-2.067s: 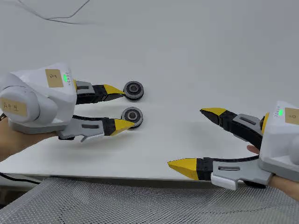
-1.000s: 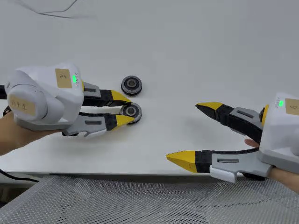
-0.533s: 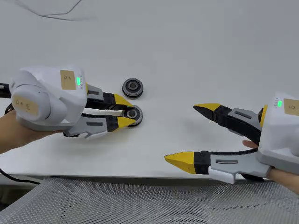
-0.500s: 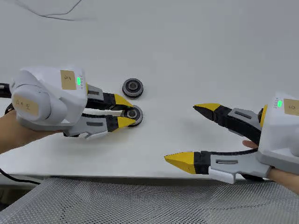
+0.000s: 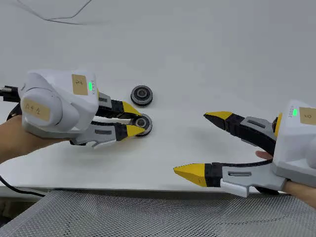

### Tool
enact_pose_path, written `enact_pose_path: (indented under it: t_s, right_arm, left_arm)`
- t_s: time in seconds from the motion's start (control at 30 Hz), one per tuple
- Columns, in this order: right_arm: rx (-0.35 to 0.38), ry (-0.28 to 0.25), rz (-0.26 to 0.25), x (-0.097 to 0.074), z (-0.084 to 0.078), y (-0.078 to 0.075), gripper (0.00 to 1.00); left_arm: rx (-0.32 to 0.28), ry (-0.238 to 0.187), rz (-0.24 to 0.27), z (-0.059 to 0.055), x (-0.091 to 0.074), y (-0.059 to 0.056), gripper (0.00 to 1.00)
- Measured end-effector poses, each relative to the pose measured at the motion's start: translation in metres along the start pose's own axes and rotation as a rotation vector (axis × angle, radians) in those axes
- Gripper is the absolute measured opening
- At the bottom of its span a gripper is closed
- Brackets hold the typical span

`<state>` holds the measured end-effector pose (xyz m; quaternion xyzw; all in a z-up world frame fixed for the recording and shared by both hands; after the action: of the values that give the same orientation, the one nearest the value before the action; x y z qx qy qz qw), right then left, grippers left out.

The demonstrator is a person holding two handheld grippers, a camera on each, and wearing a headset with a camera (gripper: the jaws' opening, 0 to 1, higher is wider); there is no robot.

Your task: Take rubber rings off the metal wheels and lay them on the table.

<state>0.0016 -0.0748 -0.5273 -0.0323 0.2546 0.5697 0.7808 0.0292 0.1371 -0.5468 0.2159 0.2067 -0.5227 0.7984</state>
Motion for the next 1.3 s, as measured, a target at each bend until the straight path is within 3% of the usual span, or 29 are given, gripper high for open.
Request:
enact_pose_path:
  t_s: [0.37,0.77,1.17,1.3]
  right_arm:
    - [0.048,-0.035,0.014,0.004,0.001,0.000,0.71]
    - [0.158,-0.097,0.039,0.037,0.012,-0.006,0.63]
    - [0.304,-0.127,0.038,0.054,0.008,-0.013,0.49]
    - [0.352,-0.143,0.033,0.054,0.007,-0.015,0.39]
  left_arm:
    - [-0.001,0.000,-0.006,-0.001,0.001,0.003,0.14]
    - [0.005,-0.016,-0.009,-0.003,0.001,0.005,0.14]
    - [0.031,-0.016,-0.009,-0.002,0.002,0.005,0.14]
    - [0.034,-0.015,-0.009,-0.002,0.002,0.005,0.14]
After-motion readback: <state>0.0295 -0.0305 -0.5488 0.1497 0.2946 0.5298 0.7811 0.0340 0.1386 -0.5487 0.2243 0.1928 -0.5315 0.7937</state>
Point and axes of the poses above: the centre of the closed fingertips' face, and the gripper's own axes: x roughly forward along the fingers, y roughly to its left, z roughly out of its top, the point moved 9 cm from there along -x, roughly backward along the fingers, and after that the axes turned 7 degrees about z, right-handed, at the moved point
